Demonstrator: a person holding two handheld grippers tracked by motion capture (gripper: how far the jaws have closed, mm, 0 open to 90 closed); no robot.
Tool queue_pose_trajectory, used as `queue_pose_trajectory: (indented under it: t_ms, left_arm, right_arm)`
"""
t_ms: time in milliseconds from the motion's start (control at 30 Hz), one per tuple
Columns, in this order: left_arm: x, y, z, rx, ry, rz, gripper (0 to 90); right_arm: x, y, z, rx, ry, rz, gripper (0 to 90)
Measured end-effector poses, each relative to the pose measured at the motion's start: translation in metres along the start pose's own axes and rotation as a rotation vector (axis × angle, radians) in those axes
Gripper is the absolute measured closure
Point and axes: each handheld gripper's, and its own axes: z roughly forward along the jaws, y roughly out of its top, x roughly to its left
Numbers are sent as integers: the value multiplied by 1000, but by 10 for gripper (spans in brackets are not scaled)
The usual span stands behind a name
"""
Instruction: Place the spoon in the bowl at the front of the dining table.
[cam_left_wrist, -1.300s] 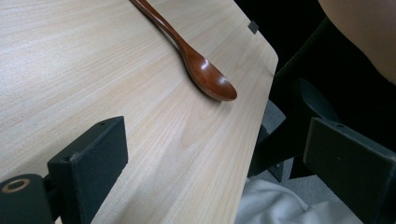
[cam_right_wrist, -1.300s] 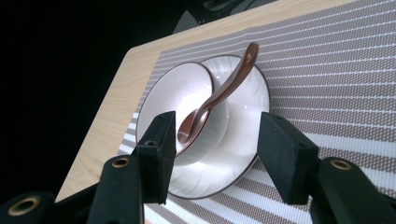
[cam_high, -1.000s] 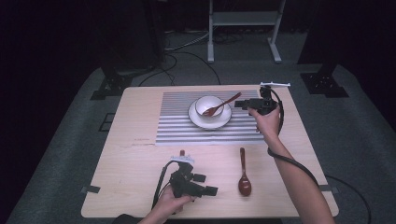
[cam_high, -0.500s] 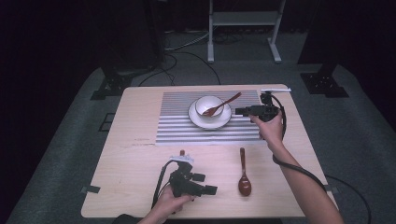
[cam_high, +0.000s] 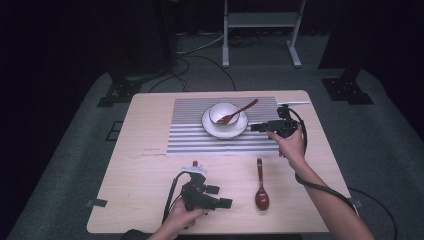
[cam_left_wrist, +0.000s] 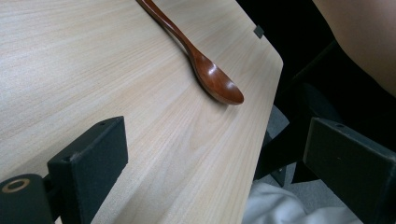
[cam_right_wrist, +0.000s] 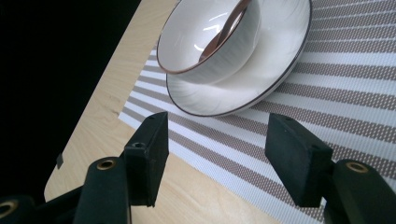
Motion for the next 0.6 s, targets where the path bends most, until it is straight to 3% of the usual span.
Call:
queue_pose_trajectory:
  t_ms: [600]
  left_arm:
    - [0, 0, 0, 1, 5, 0, 53]
  right_arm:
    - [18, -22, -8, 68, 4, -84, 374]
